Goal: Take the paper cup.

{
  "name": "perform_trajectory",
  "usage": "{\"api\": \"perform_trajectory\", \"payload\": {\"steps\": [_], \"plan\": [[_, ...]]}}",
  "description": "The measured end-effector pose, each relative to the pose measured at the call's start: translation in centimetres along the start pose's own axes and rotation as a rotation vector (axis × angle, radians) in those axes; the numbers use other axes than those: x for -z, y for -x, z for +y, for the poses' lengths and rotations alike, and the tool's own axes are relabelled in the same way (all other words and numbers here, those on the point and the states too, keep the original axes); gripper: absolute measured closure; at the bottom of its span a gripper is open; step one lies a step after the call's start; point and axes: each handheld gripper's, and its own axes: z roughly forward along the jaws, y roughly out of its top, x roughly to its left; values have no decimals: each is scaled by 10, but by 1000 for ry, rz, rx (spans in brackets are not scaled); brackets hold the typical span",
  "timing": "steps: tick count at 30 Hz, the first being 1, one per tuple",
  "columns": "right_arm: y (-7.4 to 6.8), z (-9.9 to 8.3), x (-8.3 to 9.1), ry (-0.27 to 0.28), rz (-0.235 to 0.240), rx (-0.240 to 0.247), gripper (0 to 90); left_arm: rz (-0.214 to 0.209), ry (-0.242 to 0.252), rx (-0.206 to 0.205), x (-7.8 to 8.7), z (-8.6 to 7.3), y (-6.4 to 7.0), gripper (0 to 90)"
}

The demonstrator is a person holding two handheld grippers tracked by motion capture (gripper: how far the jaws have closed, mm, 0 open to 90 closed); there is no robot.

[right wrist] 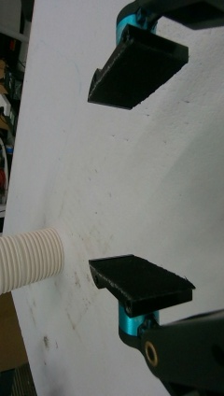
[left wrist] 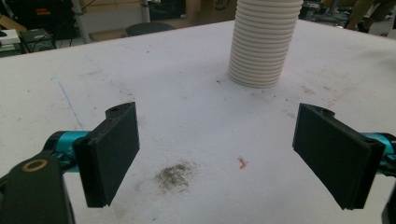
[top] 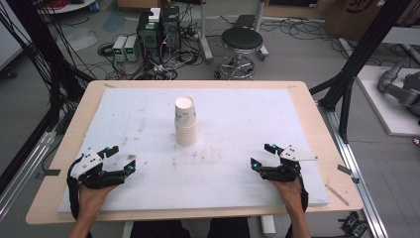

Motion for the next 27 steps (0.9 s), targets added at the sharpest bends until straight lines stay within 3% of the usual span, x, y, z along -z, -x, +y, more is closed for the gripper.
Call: {"api": "perform_trajectory", "payload": {"steps": [14,19,21,27], "plan": [[2,0,0,0,6,-1,180,2,-10,-16,-1,1,1,147],[1,1,-1,-10,8,-9,180,-38,-24,8,-2,2,-2,145],[2,1,-1,-12,8,-11,180,-63,-8,28,-3,4,-5,132],[2,1,-1,-12,11,-11,180,-74,37,16,1,20,-9,128]]}}
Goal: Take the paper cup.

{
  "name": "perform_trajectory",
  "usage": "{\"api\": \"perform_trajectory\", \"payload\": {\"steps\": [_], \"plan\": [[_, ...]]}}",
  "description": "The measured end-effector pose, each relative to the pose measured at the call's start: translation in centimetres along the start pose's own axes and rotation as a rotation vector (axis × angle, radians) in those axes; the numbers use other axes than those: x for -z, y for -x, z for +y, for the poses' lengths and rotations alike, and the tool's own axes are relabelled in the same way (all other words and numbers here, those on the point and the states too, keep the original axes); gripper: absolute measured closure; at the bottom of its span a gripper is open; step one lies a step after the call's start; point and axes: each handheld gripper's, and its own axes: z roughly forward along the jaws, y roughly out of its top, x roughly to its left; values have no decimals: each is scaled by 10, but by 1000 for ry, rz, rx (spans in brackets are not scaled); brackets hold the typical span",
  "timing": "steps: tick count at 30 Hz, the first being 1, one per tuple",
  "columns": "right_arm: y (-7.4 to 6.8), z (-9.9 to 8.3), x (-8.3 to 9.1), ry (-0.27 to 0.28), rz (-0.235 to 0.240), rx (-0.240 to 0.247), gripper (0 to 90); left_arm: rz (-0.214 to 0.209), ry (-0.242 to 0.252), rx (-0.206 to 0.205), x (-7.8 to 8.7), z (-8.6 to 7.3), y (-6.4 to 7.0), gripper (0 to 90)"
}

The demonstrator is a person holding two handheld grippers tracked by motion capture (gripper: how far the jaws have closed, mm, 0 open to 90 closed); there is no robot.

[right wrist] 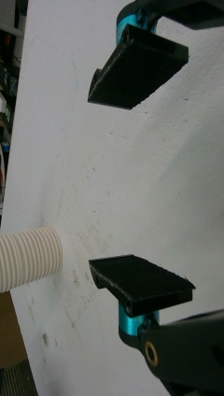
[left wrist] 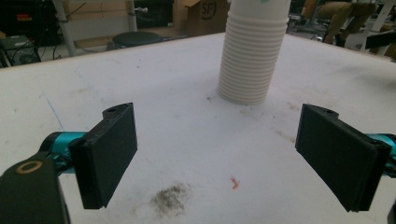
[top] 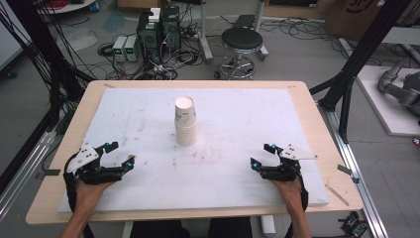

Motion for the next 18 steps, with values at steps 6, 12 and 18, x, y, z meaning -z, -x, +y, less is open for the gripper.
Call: {"api": "perform_trajectory", "payload": {"steps": [6,12,18], "plan": [[0,0,0,-3,1,-2,180,-81,30,-11,-2,30,-3,102],[1,0,0,1,5,-2,180,-126,45,-65,-4,68,-5,74],[1,0,0,1,8,0,180,-182,56,-105,-10,98,-5,74]]}}
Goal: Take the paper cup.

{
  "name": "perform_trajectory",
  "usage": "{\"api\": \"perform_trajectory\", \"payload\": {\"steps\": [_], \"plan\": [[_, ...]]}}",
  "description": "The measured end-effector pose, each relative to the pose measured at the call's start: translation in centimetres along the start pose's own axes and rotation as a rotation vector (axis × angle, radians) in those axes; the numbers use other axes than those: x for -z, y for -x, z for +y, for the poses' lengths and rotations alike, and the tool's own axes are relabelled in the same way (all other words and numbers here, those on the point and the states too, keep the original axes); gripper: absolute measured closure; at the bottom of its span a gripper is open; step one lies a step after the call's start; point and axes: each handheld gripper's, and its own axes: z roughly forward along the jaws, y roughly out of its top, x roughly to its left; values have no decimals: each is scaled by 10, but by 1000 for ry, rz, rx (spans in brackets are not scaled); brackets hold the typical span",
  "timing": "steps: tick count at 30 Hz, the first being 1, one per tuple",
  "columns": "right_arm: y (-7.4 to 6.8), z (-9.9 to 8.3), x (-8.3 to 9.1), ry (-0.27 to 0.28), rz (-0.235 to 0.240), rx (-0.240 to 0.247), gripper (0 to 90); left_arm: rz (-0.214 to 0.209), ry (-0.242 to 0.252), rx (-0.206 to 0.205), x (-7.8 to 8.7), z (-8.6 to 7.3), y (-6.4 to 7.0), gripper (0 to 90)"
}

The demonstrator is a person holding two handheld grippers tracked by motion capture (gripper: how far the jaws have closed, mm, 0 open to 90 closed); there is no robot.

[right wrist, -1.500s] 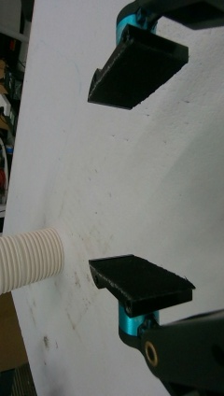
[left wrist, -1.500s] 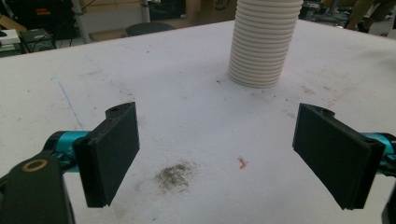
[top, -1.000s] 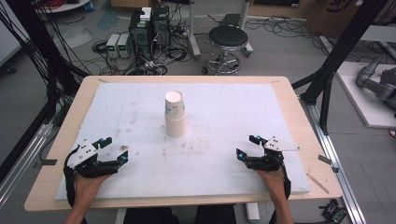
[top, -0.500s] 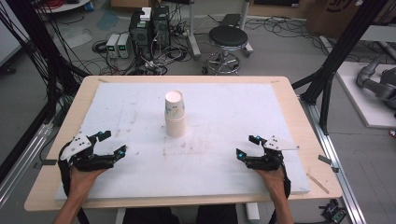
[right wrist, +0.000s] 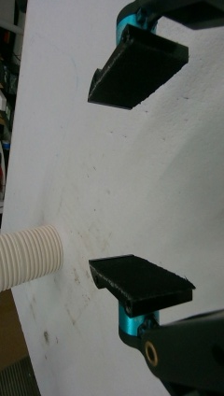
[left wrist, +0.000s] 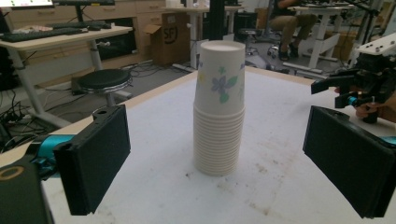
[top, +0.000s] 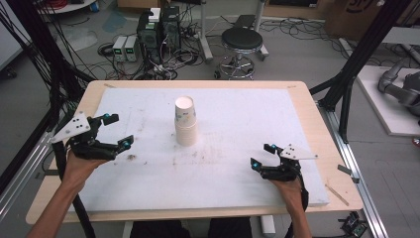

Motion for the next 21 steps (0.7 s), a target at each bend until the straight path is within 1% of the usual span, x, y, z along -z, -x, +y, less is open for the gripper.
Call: {"api": "perform_trajectory", "payload": {"steps": [1,2,7,12,14,15,16,17,18,20,21], "plan": [[0,0,0,1,0,1,180,0,0,0,0,0,0,74],[0,0,0,0,2,0,180,-13,0,-6,-3,7,-1,74],[0,0,0,0,2,0,180,-52,-19,-26,-12,24,-6,74],[0,0,0,1,4,-1,180,-126,-65,-47,-29,42,-15,74],[0,0,0,1,5,0,180,-176,-77,-57,-37,48,-19,74],[0,0,0,1,6,0,180,-176,-77,-57,-37,48,-19,74],[0,0,0,1,6,-1,180,-204,-86,-66,-46,55,-23,74],[0,0,0,0,7,-2,180,-204,-86,-66,-46,55,-23,74],[0,0,0,1,8,-3,180,-219,-97,-79,-55,60,-26,74],[0,0,0,-1,9,-2,180,-246,-115,-87,-65,65,-29,74],[0,0,0,2,11,-2,180,-249,-124,-91,-70,68,-31,74]]}}
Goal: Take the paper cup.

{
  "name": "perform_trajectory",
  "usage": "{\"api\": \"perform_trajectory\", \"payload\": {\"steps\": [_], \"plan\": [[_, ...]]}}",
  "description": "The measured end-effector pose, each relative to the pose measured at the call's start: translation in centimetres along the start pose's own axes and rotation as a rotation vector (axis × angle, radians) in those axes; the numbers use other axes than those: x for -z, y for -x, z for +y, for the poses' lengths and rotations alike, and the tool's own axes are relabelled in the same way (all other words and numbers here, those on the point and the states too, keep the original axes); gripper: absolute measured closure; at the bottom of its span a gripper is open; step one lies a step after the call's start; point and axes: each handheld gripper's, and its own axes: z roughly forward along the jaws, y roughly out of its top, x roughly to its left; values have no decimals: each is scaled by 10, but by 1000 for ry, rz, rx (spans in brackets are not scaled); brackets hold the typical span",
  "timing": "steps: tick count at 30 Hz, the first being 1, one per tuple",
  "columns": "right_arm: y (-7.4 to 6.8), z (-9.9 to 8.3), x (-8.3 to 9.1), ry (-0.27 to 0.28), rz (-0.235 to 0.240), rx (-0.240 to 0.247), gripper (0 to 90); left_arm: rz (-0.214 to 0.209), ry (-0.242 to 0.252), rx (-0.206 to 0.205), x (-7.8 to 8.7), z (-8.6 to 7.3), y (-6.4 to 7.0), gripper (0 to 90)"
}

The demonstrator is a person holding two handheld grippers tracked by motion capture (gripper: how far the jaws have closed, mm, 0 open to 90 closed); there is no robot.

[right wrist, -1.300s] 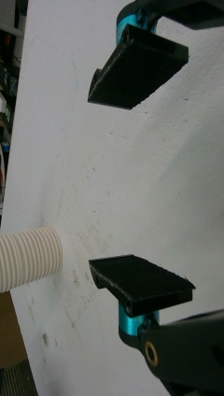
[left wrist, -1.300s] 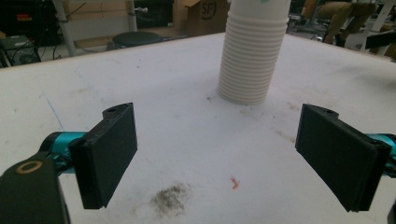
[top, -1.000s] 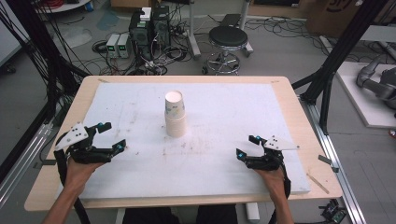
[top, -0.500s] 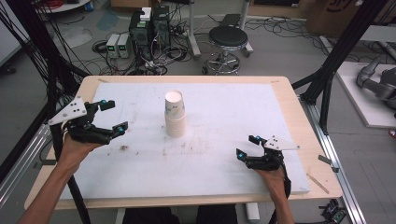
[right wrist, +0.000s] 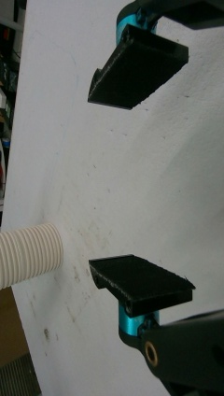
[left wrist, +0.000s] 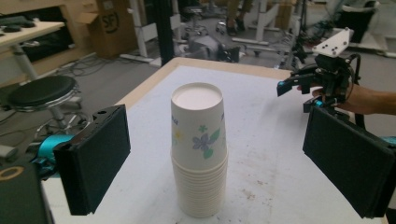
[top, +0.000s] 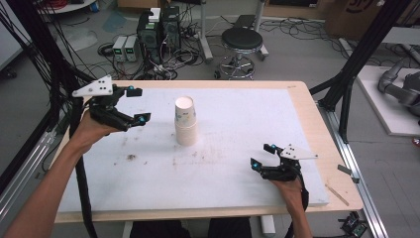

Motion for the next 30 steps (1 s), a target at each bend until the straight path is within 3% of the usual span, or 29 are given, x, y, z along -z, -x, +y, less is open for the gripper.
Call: {"api": "perform_trajectory", "payload": {"steps": [10,14,18,30], "plan": [[-1,0,0,-1,-6,8,180,-75,-56,1,-28,14,-19,74],[0,0,0,-3,-4,8,180,-105,-105,-2,-38,19,-24,75],[0,0,0,-2,2,-3,179,-130,-193,-27,-57,29,-28,75],[1,0,0,-4,8,-6,179,-169,-366,-59,-97,43,-31,79]]}}
